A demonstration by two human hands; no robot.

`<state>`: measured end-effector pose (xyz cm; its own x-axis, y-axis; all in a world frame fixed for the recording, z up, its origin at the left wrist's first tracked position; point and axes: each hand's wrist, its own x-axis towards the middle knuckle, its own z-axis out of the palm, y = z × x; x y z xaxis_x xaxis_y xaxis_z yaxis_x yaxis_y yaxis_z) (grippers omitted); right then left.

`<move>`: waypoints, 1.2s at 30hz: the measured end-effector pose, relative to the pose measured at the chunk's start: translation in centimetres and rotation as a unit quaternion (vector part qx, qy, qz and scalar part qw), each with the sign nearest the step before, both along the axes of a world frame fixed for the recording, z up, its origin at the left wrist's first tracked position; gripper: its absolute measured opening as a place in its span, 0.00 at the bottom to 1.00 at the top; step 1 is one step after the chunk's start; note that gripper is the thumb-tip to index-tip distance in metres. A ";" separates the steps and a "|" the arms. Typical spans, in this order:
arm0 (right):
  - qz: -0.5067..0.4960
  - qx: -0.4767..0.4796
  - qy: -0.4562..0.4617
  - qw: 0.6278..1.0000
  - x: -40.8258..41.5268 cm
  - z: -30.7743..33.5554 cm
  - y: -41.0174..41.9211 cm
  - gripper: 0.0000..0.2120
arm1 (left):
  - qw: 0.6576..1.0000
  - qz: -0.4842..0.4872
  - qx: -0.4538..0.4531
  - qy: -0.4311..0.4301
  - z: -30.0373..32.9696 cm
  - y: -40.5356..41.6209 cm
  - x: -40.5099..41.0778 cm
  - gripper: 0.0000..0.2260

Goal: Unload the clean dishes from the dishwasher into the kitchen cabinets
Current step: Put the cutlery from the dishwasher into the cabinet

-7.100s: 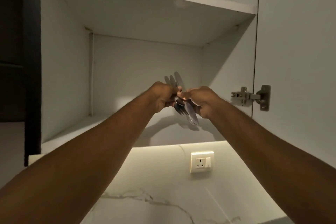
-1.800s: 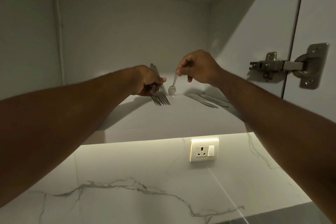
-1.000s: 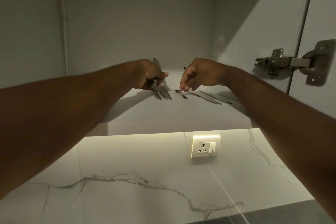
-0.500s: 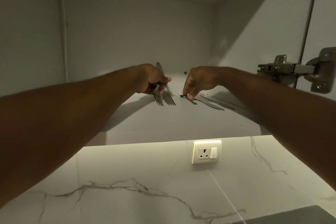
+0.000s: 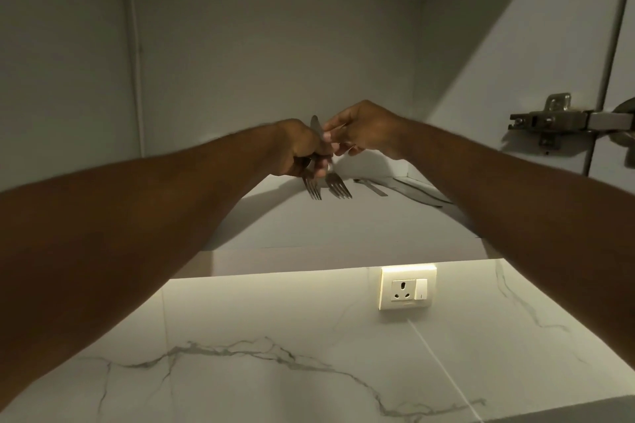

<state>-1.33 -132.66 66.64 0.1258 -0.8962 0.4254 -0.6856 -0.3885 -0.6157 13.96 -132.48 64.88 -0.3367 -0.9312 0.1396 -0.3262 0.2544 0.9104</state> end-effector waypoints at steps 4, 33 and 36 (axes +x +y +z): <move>-0.012 0.006 -0.061 0.998 -0.3 -0.3 -0.1 0.16 | 1.000 -0.018 0.002 0.005 0.1 -0.2 -0.2 0.08; -0.093 0.077 -0.121 0.985 0.1 -0.3 0.6 0.04 | 0.993 0.099 -0.054 -0.017 0.2 -0.8 0.8 0.10; -0.080 0.039 -0.184 0.979 -0.2 0.7 0.8 0.04 | 0.991 0.112 -0.070 0.012 0.7 -1.0 1.2 0.10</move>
<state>-1.57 -131.86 67.31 -0.1679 -0.9238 0.3442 -0.4608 -0.2351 -0.8558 15.19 -133.50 65.62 -0.1180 -0.9530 0.2791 -0.3673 0.3031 0.8794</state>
